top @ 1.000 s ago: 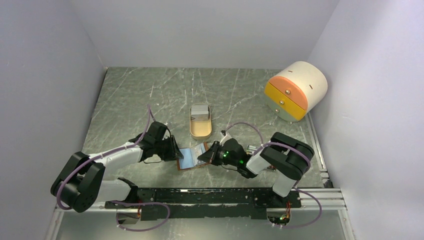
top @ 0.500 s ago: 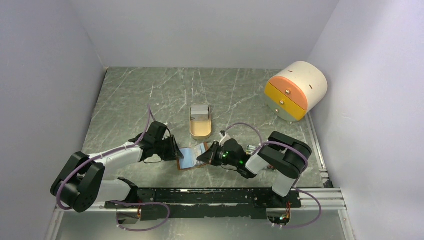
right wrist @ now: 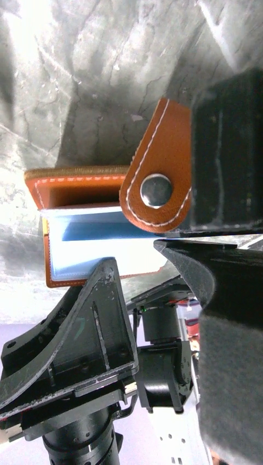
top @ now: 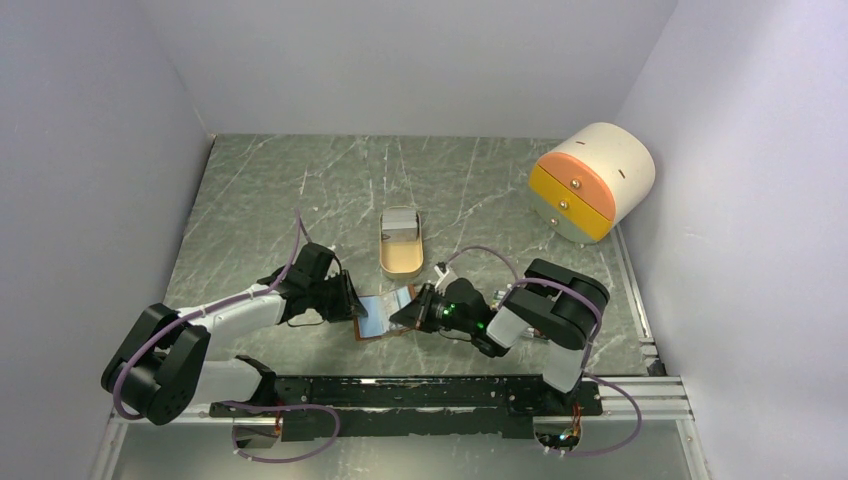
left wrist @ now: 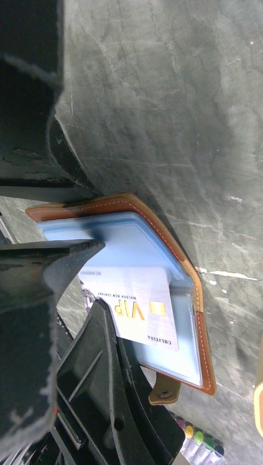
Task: Put the credit cards into the card holder
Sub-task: Insert the credit card into the card holder.
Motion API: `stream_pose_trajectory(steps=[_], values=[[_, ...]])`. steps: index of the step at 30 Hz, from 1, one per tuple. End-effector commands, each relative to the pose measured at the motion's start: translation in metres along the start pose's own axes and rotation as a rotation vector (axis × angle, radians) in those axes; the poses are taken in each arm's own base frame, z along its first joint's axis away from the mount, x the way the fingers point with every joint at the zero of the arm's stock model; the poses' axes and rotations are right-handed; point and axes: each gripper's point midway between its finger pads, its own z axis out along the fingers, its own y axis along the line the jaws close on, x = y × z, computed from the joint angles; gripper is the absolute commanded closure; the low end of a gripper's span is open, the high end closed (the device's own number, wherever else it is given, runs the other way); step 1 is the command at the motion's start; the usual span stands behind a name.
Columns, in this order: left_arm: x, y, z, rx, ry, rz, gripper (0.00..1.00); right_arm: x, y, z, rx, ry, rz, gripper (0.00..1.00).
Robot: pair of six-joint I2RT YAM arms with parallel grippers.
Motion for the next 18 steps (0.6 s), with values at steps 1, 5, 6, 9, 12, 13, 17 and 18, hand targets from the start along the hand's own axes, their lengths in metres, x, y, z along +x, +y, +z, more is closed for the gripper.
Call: stream_pose_trajectory(steps=[1,5,6,9,12,13,17,18], values=[[-0.004,-0.009,0.000,0.040,-0.004,0.013,0.66,-0.001,0.004,0.003,-0.003,0.004,-0.020,0.88],[-0.005,-0.010,0.000,0.042,-0.005,0.012,0.66,-0.002,-0.008,0.000,0.087,0.007,-0.039,0.69],[-0.005,-0.010,0.000,0.041,-0.006,0.011,0.66,-0.003,-0.011,0.000,0.110,0.008,-0.061,0.65],[-0.005,-0.011,0.000,0.048,-0.008,0.009,0.66,-0.004,-0.026,-0.005,0.218,0.013,-0.093,0.61],[-0.006,-0.012,0.000,0.050,-0.009,0.009,0.66,-0.009,-0.027,-0.006,0.258,-0.003,-0.135,0.59],[-0.006,-0.012,0.000,0.048,-0.007,0.010,0.66,-0.011,-0.027,-0.006,0.268,-0.004,-0.148,0.59],[-0.005,-0.012,0.001,0.053,-0.004,0.010,0.66,-0.012,-0.019,0.001,0.288,0.005,-0.189,0.59],[-0.004,-0.012,0.000,0.055,-0.001,0.009,0.66,-0.010,-0.018,0.002,0.294,0.009,-0.199,0.59]])
